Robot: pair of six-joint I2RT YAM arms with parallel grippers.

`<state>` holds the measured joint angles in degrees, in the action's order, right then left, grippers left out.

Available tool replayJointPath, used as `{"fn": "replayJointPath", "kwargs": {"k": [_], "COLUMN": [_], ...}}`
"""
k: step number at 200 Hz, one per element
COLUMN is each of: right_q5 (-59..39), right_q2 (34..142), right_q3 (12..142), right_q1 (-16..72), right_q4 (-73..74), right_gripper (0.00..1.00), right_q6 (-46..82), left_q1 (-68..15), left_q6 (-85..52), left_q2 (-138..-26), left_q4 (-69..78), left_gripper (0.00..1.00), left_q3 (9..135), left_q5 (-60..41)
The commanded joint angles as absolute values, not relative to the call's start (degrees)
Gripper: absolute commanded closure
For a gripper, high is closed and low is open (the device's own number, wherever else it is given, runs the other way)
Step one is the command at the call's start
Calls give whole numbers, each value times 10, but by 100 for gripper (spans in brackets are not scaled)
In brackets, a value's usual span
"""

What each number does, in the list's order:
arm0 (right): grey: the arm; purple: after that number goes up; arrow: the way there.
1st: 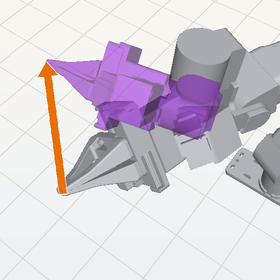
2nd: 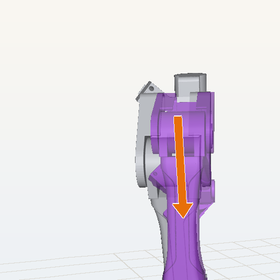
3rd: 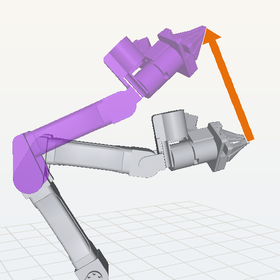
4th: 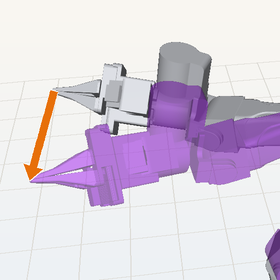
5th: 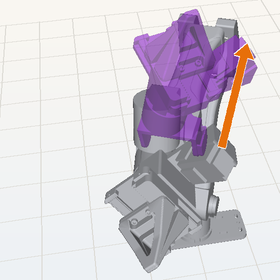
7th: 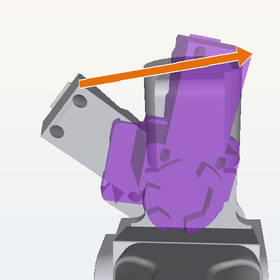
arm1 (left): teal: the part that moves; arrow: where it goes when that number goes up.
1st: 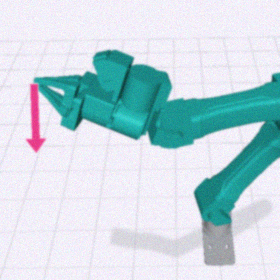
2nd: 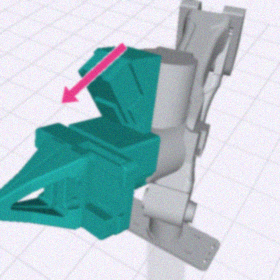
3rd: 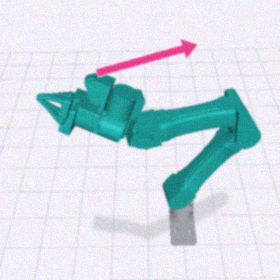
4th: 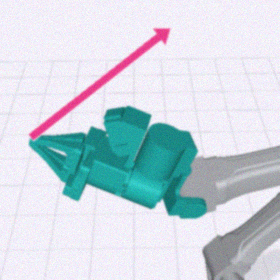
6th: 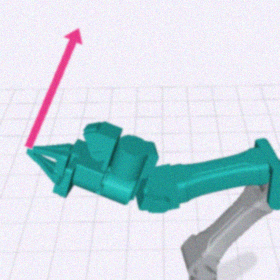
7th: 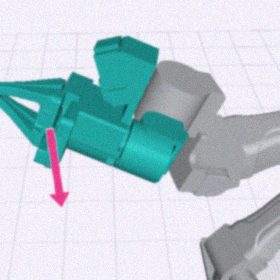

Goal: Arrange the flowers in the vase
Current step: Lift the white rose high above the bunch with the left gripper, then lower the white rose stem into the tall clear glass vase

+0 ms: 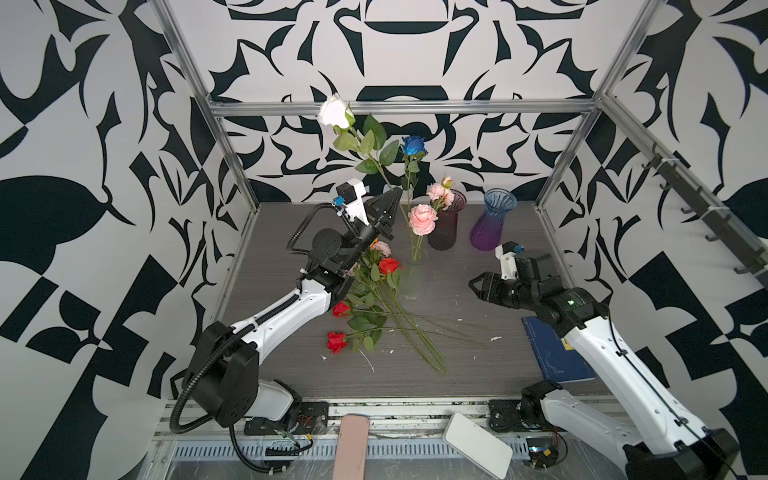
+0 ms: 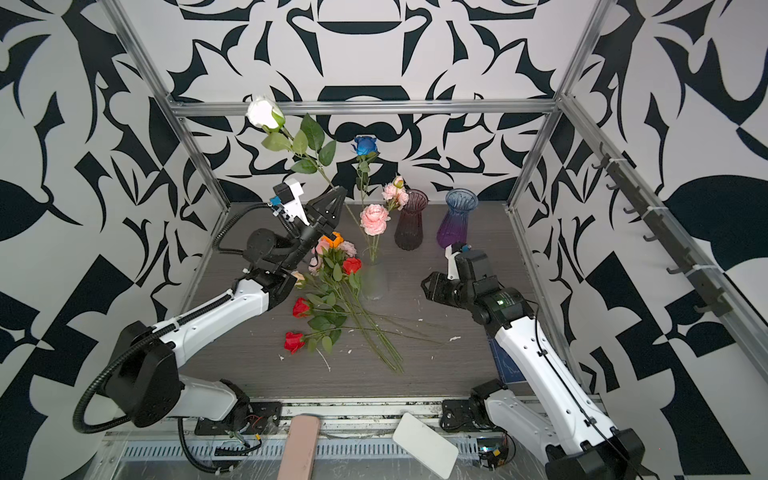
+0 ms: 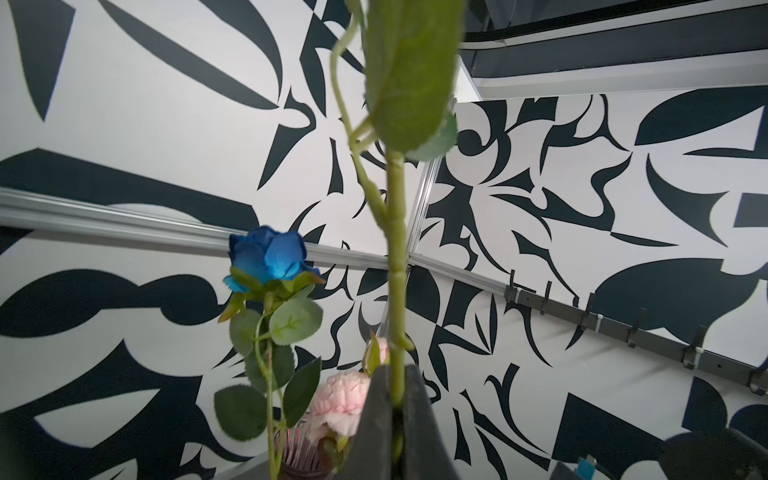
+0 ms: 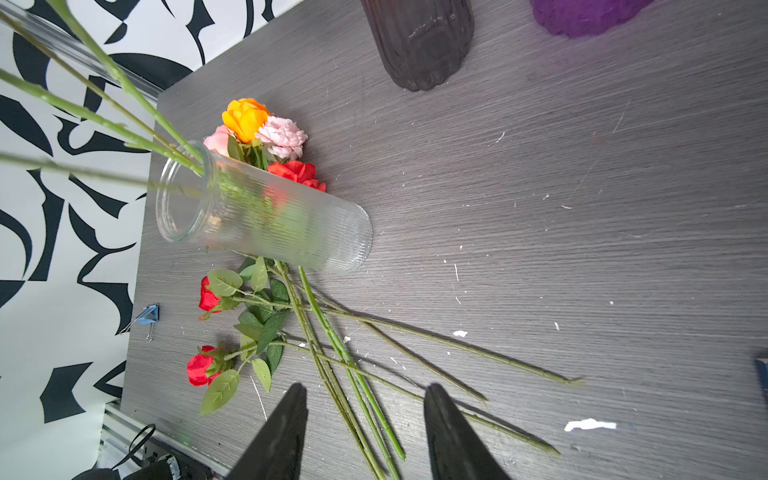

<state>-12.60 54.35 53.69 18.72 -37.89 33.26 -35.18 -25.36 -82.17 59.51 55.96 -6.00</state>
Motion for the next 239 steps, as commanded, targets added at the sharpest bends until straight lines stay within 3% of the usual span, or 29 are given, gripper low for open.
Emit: {"fn": "replayJointPath", "kwargs": {"k": [1,82,92,100,117,132,136,139,142,189,212,224,239], "right_q5": [-119,-114,-114,-113,-113,-113,-113,-113,-113,-118,-119,-119,-119], "right_q2": [529,514,513,511,508,508,508,508,508,508,509,510,510], "right_q3": [534,533,535,535,532,532,531,531,531,530,531,531,532], "right_q1": [185,181,182,181,181,181,181,180,180,180,180,180,180], "right_q4": [-363,-375,-378,-379,-381,-381,-381,-381,-381,-380,-379,-379,-378], "right_gripper": [50,51,51,50,51,51,50,51,51,51,51,51,51], "right_q6": [337,331,329,328,328,328,329,328,329,329,329,328,328], "left_q1": [-356,-381,-381,-383,-386,-387,-387,-387,-387,-389,-378,-364,-361], "left_q6": [-276,-261,-259,-260,-269,-273,-273,-272,-271,-290,-424,-477,-455], "left_q2": [-833,-870,-870,-869,-868,-864,-863,-862,-861,-835,-814,-810,-820], "left_q4": [662,740,740,740,739,738,736,733,730,646,476,361,342], "left_gripper": [100,100,94,83,45,29,18,4,0,1,1,1,1], "left_q3": [540,486,484,483,476,471,470,469,469,465,495,537,569], "left_q5": [-41,-47,-46,-43,-23,-3,-1,-1,-1,35,90,67,24]}}
